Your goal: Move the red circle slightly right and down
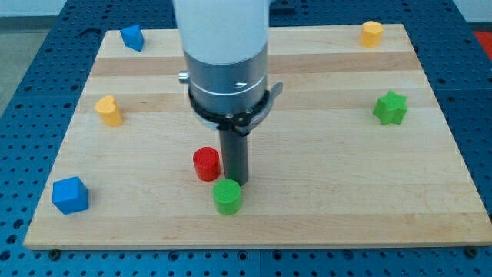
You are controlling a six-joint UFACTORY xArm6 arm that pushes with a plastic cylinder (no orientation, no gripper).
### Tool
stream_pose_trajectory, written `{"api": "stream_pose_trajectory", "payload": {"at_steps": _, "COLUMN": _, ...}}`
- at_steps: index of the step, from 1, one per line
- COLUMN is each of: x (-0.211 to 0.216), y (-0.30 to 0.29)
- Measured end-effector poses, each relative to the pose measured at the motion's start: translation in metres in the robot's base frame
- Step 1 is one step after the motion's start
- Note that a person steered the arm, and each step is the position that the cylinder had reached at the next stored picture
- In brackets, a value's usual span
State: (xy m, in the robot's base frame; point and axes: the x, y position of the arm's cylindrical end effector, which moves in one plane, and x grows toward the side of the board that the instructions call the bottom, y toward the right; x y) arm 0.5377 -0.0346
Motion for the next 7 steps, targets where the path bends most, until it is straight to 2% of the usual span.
{"api": "stream_pose_trajectory", "payload": {"at_steps": 1, "x": -0.010, "y": 0.002}}
{"api": "stream_pose_trajectory", "payload": {"at_steps": 2, "x": -0.049, "y": 0.012}}
{"api": "stream_pose_trajectory", "payload": {"at_steps": 3, "x": -0.084, "y": -0.002}}
{"api": "stream_pose_trajectory", "payload": {"at_steps": 4, "x": -0.088, "y": -0.058}}
{"api": "stream_pose_trajectory", "payload": {"at_steps": 5, "x": -0.067, "y": -0.120}}
{"api": "stream_pose_trajectory", "payload": {"at_steps": 6, "x": -0.028, "y": -0.153}}
{"api": "stream_pose_trajectory", "payload": {"at_steps": 7, "x": -0.011, "y": -0.148}}
